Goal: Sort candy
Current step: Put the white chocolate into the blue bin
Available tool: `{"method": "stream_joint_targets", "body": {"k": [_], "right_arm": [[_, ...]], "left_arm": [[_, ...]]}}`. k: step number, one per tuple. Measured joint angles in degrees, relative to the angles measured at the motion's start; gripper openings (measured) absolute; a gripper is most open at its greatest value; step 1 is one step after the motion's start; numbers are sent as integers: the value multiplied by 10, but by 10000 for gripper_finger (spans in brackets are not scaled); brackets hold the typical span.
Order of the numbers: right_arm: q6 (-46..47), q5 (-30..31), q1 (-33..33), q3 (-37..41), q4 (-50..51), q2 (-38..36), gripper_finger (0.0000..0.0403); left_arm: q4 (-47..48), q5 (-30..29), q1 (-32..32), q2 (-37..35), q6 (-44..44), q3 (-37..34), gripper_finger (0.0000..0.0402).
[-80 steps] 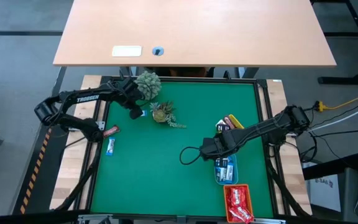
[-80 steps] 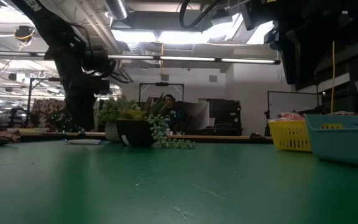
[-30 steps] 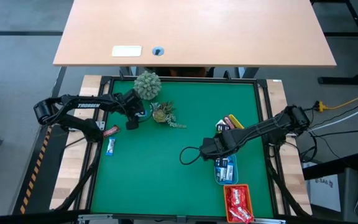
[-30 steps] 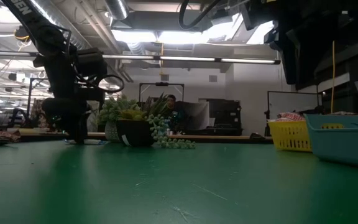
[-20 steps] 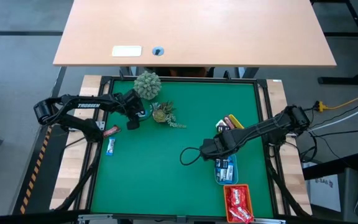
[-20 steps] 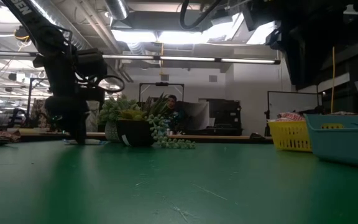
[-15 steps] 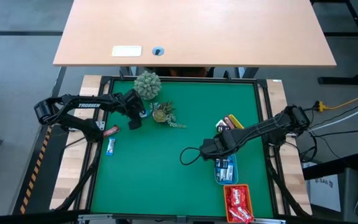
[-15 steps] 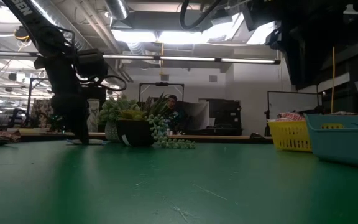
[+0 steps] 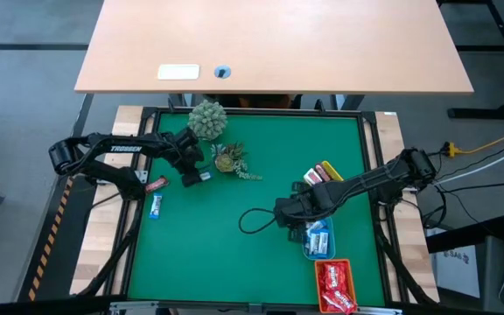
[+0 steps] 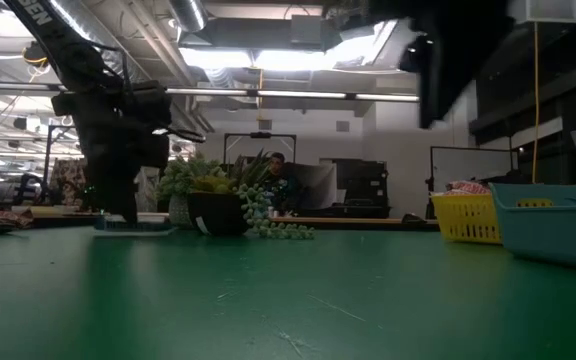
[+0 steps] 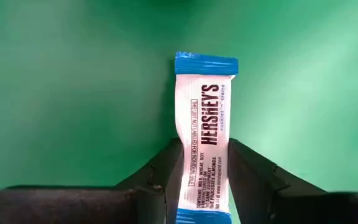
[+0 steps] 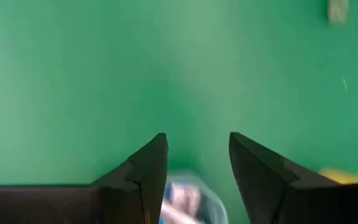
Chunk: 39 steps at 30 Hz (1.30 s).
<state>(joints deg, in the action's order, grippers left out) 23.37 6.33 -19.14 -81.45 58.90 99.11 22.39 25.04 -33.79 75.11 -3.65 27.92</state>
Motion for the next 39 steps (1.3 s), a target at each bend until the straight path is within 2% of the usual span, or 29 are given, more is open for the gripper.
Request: {"method": "stream_joint_targets", "body": {"k": [6, 14, 20, 27, 32, 39], "right_arm": [[-59, 0, 0, 0, -134, 2, 172], [-144, 17, 0, 0, -304, 2, 172], [-203, 16, 0, 0, -395, 12, 172], [-239, 19, 0, 0, -444, 35, 172], [-276, 17, 0, 0, -478, 50, 172], [-324, 17, 0, 0, -508, 61, 172]], "left_arm": [[-2, 81, 56, 0, -46, 0, 108], [-22, 91, 173, 0, -136, 0, 109], [-130, 90, 268, 0, -234, 0, 110], [-337, 41, 362, -1, -325, 1, 110], [-465, -5, 403, -1, -339, 2, 110], [-531, -45, 431, -1, -338, 2, 111]]}}
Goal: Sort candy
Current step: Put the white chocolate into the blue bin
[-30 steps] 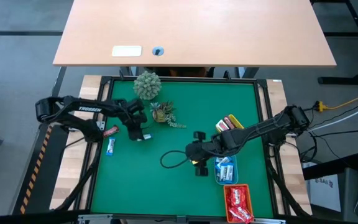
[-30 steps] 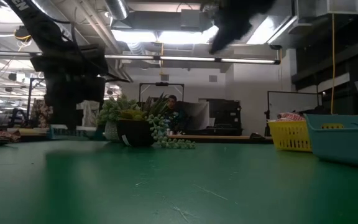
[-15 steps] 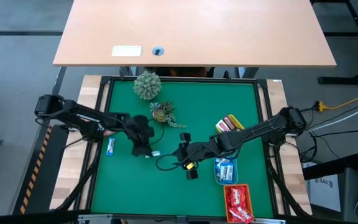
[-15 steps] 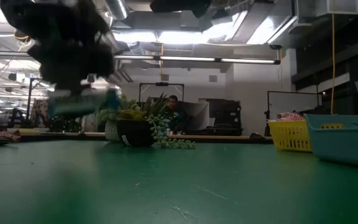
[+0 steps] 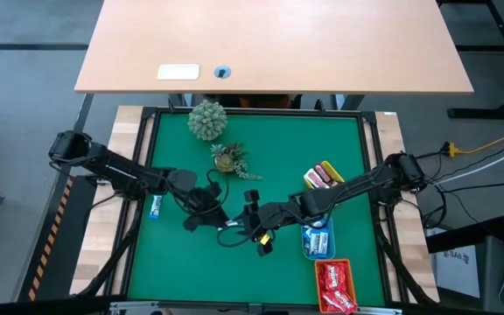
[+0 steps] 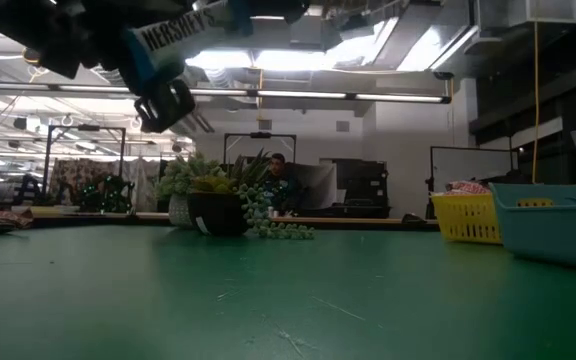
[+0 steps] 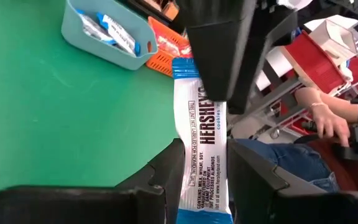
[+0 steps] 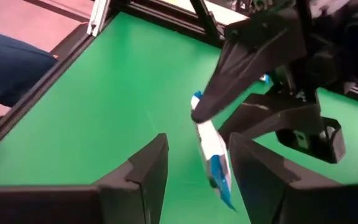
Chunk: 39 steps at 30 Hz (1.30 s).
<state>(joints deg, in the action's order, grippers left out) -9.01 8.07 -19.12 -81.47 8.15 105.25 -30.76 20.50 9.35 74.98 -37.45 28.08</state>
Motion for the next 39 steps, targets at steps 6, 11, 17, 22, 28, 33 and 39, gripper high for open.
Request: {"method": "stream_joint_targets", "body": {"k": [6, 11, 17, 22, 28, 33, 39], "right_arm": [[-8, 4, 0, 0, -17, 0, 172], [-29, 4, 0, 0, -9, 0, 165], [-48, 3, 0, 0, -8, 0, 108], [-48, -1, 0, 0, -6, 0, 48], [-49, -5, 0, 0, -6, -1, 19], [-48, -1, 0, 0, -6, -1, 52], [-47, 0, 1, 1, 1, -1, 51]], "left_arm": [[-6, -6, 12, 0, 0, 0, 111], [-27, -10, 22, 0, 2, 0, 111], [-37, -10, 32, 0, 19, 0, 111], [-37, -22, 32, 0, 20, 0, 111], [-36, -17, 32, 0, 5, 0, 111], [-35, -33, 33, 0, 5, 0, 111], [3, -80, 32, 0, 4, 0, 111]]}}
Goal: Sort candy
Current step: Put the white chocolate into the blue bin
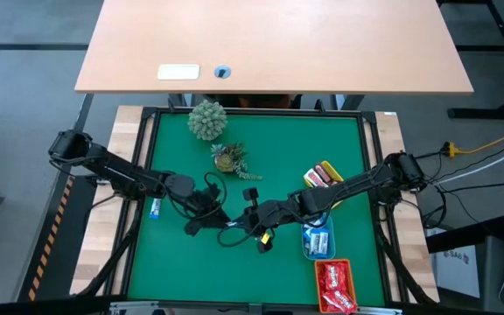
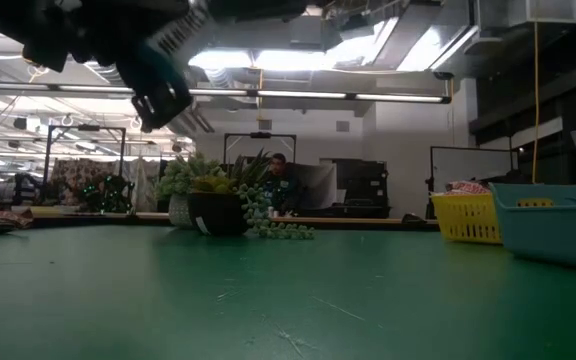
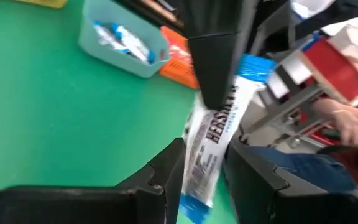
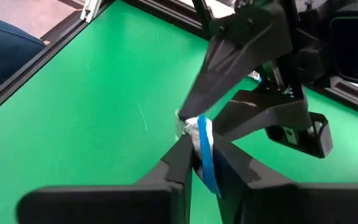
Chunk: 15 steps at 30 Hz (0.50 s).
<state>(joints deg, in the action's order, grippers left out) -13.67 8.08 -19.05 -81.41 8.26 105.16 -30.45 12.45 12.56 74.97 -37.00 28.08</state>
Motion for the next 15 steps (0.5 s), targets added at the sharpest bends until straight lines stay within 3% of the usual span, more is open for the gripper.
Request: {"method": "stream_joint_targets", "body": {"k": [7, 15], "right_arm": [[37, -12, 0, 0, 27, 0, 22], [66, -41, -1, 0, 59, 0, 41]], "left_arm": [[23, -25, 0, 0, 5, 1, 111], [26, -35, -1, 1, 26, 0, 111]]}}
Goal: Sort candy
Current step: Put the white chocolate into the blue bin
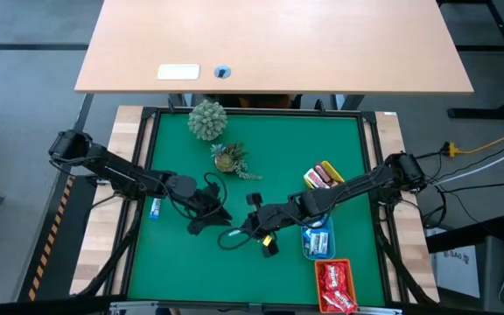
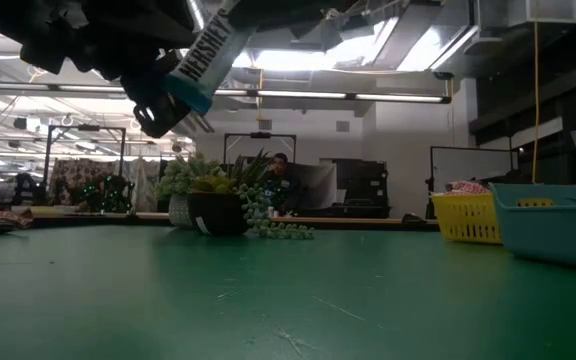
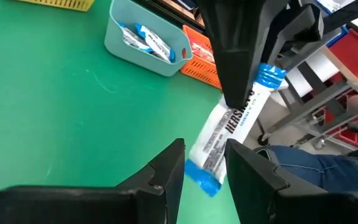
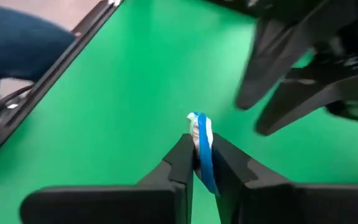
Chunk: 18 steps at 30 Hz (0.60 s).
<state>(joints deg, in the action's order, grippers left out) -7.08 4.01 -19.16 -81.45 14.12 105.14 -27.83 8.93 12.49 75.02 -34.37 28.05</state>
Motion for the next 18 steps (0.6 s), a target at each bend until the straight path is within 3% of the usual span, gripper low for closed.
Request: {"method": "stream_joint_targets", "body": {"k": [5, 18], "right_arm": [[32, -50, 0, 0, 78, -11, 30], [281, -111, -52, -1, 476, -85, 37]], "left_arm": [[6, -10, 0, 0, 0, 0, 111], [5, -26, 0, 0, 6, 0, 111]]}}
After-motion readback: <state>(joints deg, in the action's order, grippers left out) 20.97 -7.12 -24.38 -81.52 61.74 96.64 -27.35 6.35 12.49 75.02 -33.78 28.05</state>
